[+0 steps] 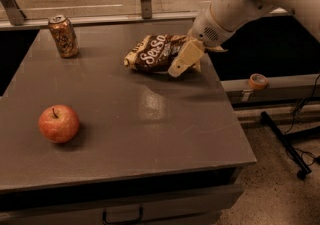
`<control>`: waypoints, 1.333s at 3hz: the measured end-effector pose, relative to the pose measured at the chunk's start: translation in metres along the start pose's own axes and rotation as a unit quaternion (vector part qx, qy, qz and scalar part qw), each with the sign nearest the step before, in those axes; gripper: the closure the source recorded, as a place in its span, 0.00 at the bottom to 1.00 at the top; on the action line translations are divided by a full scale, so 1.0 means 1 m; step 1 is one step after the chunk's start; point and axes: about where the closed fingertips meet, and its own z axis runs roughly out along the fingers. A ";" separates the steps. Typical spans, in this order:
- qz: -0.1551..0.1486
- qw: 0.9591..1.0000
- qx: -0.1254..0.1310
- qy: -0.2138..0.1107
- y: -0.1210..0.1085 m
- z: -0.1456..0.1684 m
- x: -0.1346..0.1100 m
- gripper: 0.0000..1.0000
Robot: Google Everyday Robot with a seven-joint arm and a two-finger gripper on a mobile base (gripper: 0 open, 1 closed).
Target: Move brown chip bag near apple
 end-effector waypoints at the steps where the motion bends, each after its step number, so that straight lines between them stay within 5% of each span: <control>1: -0.020 1.000 -0.020 0.013 0.012 0.026 -0.003 0.41; 2: -0.058 0.998 -0.032 0.009 0.028 0.033 -0.008 0.65; 3: -0.108 0.992 -0.059 -0.018 0.053 0.007 -0.012 0.88; 4: -0.155 0.982 -0.102 -0.037 0.094 -0.028 -0.001 1.00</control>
Offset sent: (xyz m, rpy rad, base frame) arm -0.0242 0.0445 -0.0286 -0.0608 -0.0406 0.2274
